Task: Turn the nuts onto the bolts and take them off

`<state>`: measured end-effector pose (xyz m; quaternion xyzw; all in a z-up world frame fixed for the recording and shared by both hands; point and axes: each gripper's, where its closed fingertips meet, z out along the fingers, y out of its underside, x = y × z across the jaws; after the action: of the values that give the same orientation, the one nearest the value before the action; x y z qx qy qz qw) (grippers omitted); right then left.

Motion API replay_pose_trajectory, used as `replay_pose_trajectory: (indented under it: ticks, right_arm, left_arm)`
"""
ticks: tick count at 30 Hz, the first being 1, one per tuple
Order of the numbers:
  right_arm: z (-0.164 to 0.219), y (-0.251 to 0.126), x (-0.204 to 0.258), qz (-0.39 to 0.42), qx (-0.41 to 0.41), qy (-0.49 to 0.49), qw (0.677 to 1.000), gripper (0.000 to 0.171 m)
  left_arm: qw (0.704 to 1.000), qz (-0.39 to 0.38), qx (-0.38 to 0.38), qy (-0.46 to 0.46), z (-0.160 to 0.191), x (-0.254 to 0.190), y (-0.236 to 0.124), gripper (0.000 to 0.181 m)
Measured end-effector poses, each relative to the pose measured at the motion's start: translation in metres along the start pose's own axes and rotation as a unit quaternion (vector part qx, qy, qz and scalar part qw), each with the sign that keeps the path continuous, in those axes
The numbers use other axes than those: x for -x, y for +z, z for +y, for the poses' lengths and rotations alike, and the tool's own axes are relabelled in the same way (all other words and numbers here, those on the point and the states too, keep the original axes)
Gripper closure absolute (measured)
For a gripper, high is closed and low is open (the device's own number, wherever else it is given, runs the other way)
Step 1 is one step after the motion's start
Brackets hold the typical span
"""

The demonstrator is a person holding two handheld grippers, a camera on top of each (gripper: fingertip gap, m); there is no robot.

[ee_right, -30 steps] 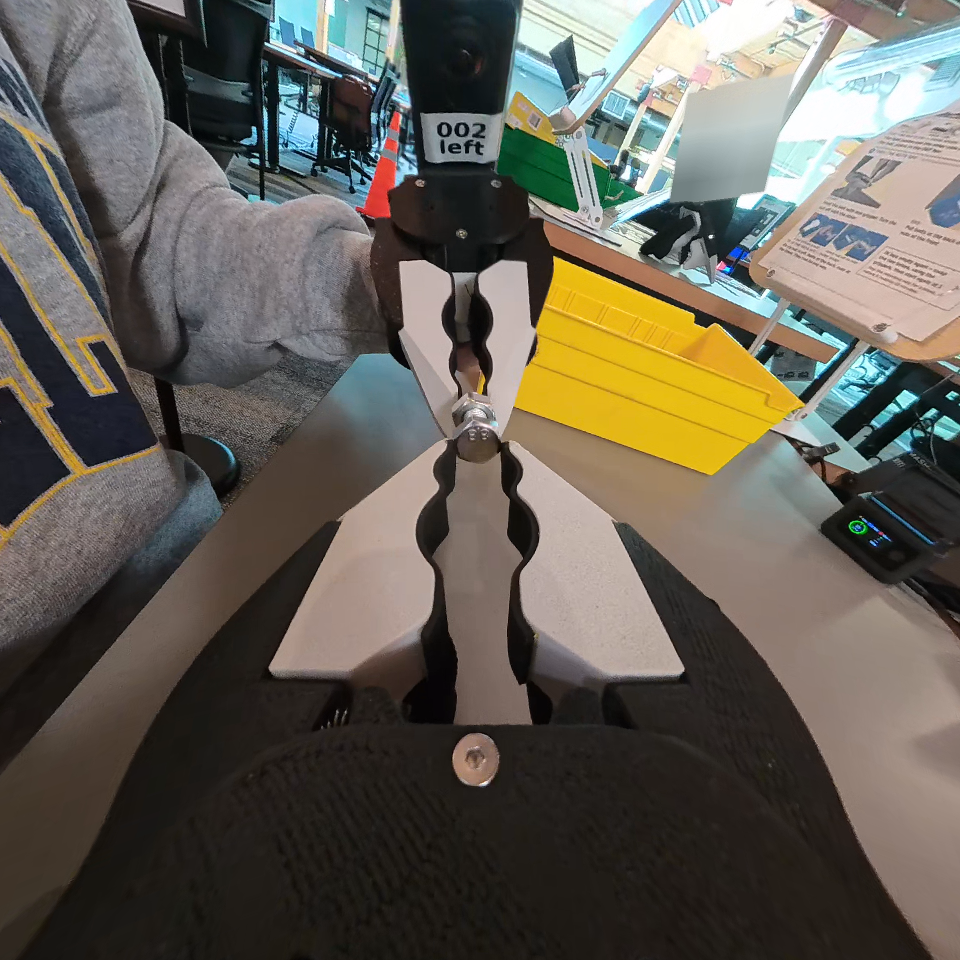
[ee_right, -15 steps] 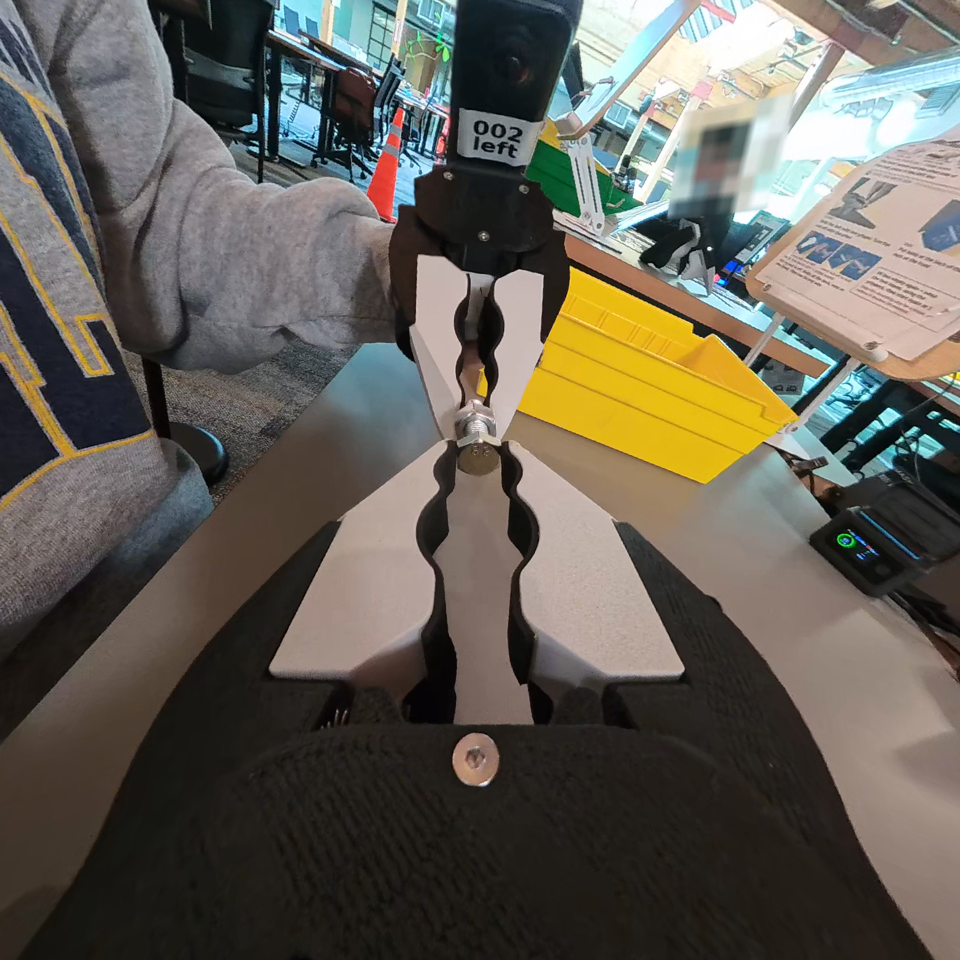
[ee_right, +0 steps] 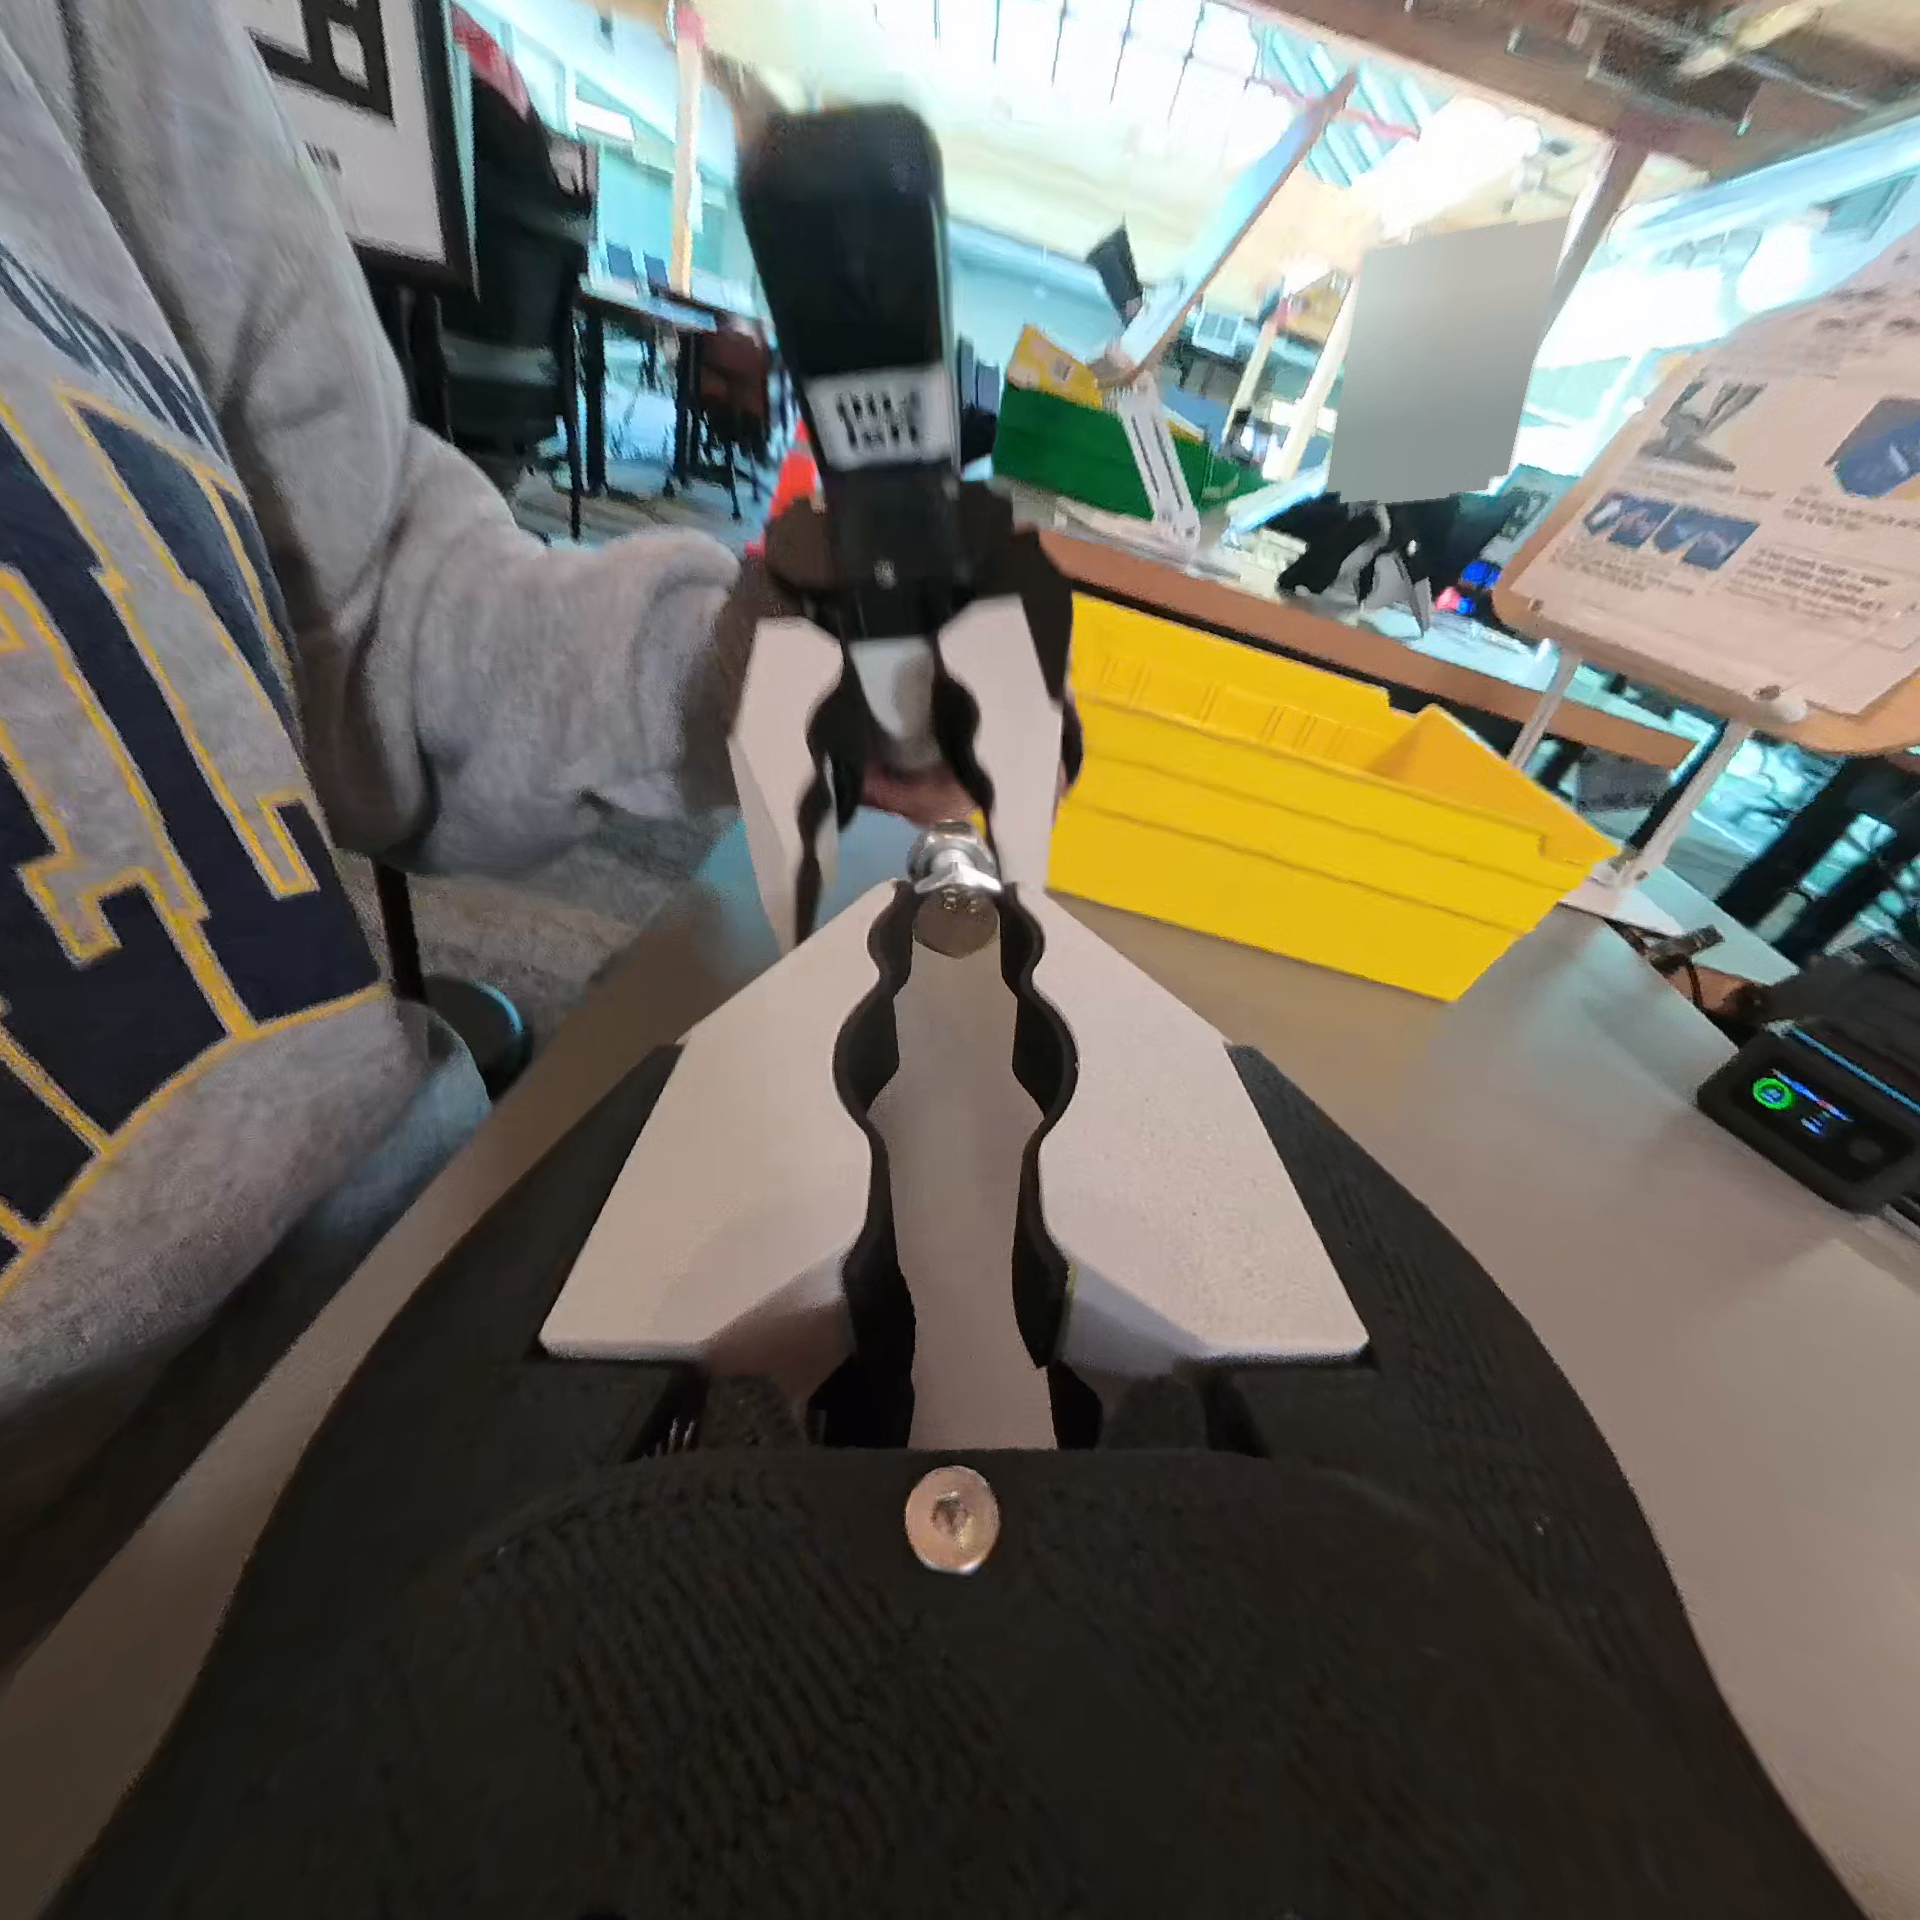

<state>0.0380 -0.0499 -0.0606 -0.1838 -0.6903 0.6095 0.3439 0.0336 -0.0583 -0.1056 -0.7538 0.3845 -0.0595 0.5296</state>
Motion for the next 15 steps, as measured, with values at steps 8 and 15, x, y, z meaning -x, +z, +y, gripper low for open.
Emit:
replay_pose_trajectory:
  ticks: [8,15]
  right_arm:
    - [0.006,-0.003,-0.008,0.020,0.015,0.006,1.000,0.156]
    - [-0.010,-0.005,-0.006,0.011,-0.030,0.024,0.999,0.156]
  left_arm:
    - [0.989,-0.068,-0.121,0.055,-0.038,0.005,-0.015,0.123]
    - [0.999,-0.035,-0.010,0.002,0.007,0.001,0.014,0.114]
